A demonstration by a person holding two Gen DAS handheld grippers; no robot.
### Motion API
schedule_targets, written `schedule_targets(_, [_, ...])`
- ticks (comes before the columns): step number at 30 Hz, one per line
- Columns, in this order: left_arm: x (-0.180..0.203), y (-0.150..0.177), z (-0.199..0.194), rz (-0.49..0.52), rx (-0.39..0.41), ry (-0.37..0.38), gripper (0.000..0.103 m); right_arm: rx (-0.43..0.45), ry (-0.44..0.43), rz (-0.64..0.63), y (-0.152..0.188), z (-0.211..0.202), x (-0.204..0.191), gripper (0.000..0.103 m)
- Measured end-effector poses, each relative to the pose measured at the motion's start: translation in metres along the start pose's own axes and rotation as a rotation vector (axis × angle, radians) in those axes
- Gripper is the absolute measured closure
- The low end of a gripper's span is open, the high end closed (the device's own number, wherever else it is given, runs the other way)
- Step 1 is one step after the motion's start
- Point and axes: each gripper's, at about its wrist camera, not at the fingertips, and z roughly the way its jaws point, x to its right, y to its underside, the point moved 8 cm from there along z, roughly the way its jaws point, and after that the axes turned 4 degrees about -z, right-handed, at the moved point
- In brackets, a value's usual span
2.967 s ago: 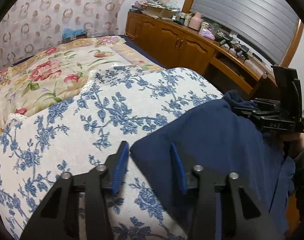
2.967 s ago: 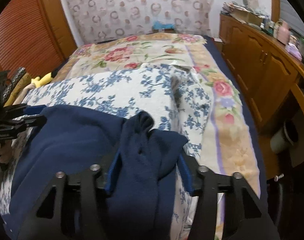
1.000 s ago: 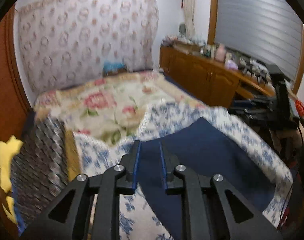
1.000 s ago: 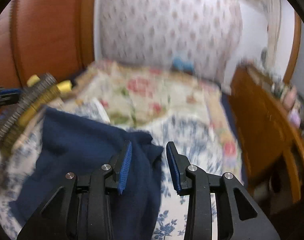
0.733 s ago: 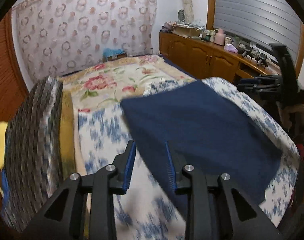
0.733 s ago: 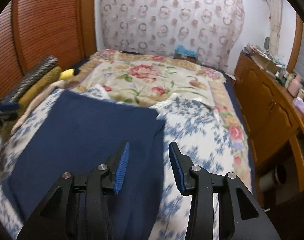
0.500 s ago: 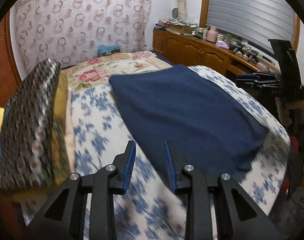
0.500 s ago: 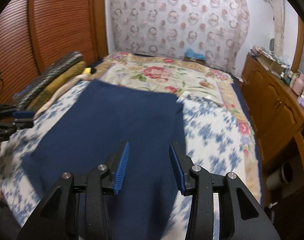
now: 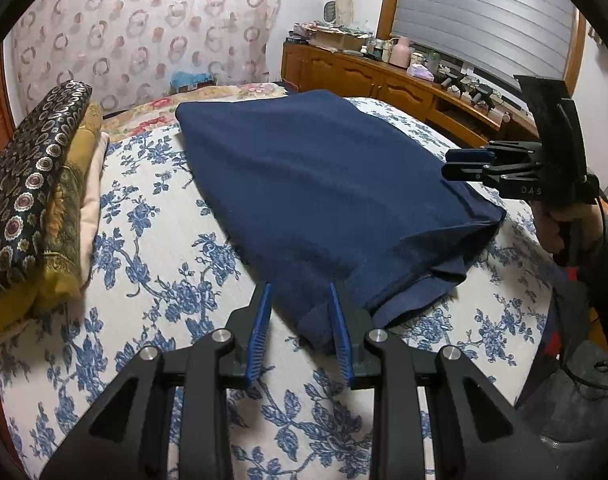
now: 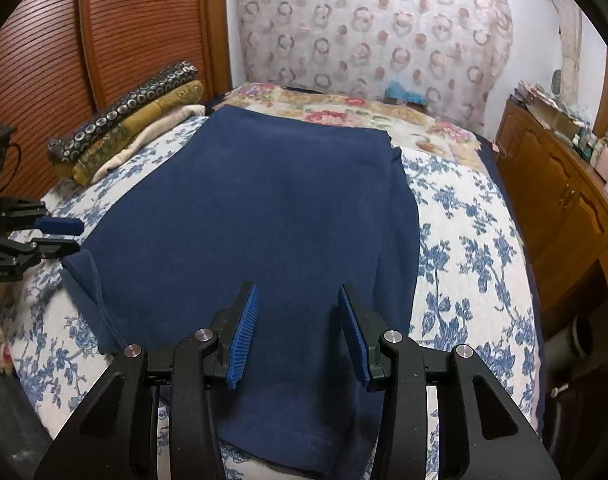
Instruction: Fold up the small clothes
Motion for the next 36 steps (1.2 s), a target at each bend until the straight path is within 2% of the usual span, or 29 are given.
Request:
schedule_targets(7, [0.017,0.016,-0.002,0.023,-0.017,0.035,0.077,0.000,-0.004,0.018,0.011,-0.006,0.005,0.061])
schedule_targets(11, [0.013,0.015,0.001,-0.014,-0.023,0.054,0.079,-0.005,-0.011,0.044,0.018,-0.006,0.008,0.061])
schedule_targets(13, [0.014,0.015,0.001,-0.011,-0.025,0.050,0.080,-0.008,-0.012,0.048,0.019,-0.006,0.010,0.061])
schedule_targets(21, [0.015,0.014,-0.010,-0.022,0.004,0.014,0.096,-0.017,-0.021,0.058,0.028,-0.007,0.010,0.061])
schedule_targets(29, [0.020,0.020,-0.033,-0.044,0.038,-0.005,0.098,-0.028,-0.017,0.079,0.044,-0.016,0.015,0.061])
schedule_targets(33, [0.029,0.028,-0.044,-0.034,0.027,0.026,0.102,-0.025,-0.011,0.087,0.051,-0.024,0.019,0.061])
schedule_targets(36, [0.034,0.029,-0.052,-0.011,0.038,0.001,0.102,-0.025,-0.002,0.092,0.053,-0.028,0.021,0.061])
